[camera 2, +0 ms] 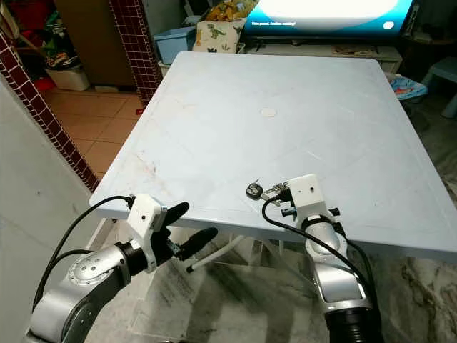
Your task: Hang keys on a hook
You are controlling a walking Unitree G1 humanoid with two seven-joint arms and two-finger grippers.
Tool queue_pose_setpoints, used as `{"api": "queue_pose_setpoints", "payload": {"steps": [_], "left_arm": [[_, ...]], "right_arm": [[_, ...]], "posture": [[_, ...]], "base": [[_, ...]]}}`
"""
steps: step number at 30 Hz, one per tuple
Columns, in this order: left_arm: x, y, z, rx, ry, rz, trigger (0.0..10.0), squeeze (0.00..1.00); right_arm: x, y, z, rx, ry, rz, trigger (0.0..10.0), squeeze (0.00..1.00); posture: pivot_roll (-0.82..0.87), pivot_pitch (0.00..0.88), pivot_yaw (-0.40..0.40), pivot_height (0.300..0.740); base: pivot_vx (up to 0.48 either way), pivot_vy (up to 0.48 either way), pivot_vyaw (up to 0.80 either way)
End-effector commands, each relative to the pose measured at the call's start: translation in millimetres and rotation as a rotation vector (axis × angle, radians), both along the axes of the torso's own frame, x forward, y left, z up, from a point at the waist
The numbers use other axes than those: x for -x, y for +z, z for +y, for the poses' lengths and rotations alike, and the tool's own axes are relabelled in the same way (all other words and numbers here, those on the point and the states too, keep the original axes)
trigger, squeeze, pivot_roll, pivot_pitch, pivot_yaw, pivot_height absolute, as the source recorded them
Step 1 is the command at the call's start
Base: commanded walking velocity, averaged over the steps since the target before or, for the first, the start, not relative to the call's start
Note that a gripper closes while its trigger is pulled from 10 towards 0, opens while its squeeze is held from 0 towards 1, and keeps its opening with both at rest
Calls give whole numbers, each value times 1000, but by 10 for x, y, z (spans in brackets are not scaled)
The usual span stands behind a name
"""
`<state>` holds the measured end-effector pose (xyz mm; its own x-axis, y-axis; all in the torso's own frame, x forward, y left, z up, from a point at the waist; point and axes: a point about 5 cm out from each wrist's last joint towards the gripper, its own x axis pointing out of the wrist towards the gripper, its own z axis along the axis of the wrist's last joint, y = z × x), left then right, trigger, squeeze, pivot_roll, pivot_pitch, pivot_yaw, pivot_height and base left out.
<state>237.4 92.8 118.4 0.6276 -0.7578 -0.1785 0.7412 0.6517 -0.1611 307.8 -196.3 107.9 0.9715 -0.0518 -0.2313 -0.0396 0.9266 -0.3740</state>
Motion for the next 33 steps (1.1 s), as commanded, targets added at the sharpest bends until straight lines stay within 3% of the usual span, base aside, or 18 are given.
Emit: {"api": "queue_pose_setpoints", "payload": {"steps": [1,7,8,9,11,12,14,23,24,25,33], "left_arm": [[45,6,-25,-5,-40,4,10000,0],[102,-6,-73,21,-109,49,10000,0],[105,-4,-72,21,-116,52,10000,0],[110,-5,-68,20,-127,58,10000,0],[112,-6,-63,18,-131,62,10000,0],[111,-5,-58,16,-134,62,10000,0],[111,-8,-50,12,-135,62,10000,0],[117,-19,-49,8,-139,74,10000,0],[118,-20,-49,6,-139,74,10000,0],[118,-20,-46,5,-138,74,10000,0],[122,-21,-34,1,-130,74,10000,0]], "right_arm": [[-18,43,-45,2,-10,-17,10000,0],[-23,3,-108,-31,-25,14,10000,20],[-28,7,-118,-30,-23,13,10000,510],[-36,14,-130,-29,-21,13,10000,937],[-43,13,-134,-24,-14,20,10000,922],[-50,9,-142,-27,-13,27,10000,549],[-56,3,-148,-33,-11,34,10000,0],[-77,-141,-141,-147,29,130,10000,0],[-84,-153,-143,-167,31,136,3647,0],[-93,-157,-145,-189,33,138,0,0],[-105,-169,-136,-225,66,168,0,0]], "posture": [[-1,81,52,740],[-1,81,52,740],[-1,81,52,740],[-1,81,52,740],[-10,87,50,740],[-10,87,50,740],[-9,88,51,740],[-11,88,51,740],[-11,88,51,740],[-4,90,51,740],[-1,90,51,740]], "base": [[0,0,0],[0,0,0],[0,0,0],[0,0,0],[0,0,0],[0,0,0],[0,0,0],[0,0,0],[0,0,0],[0,0,0],[0,0,0]]}}
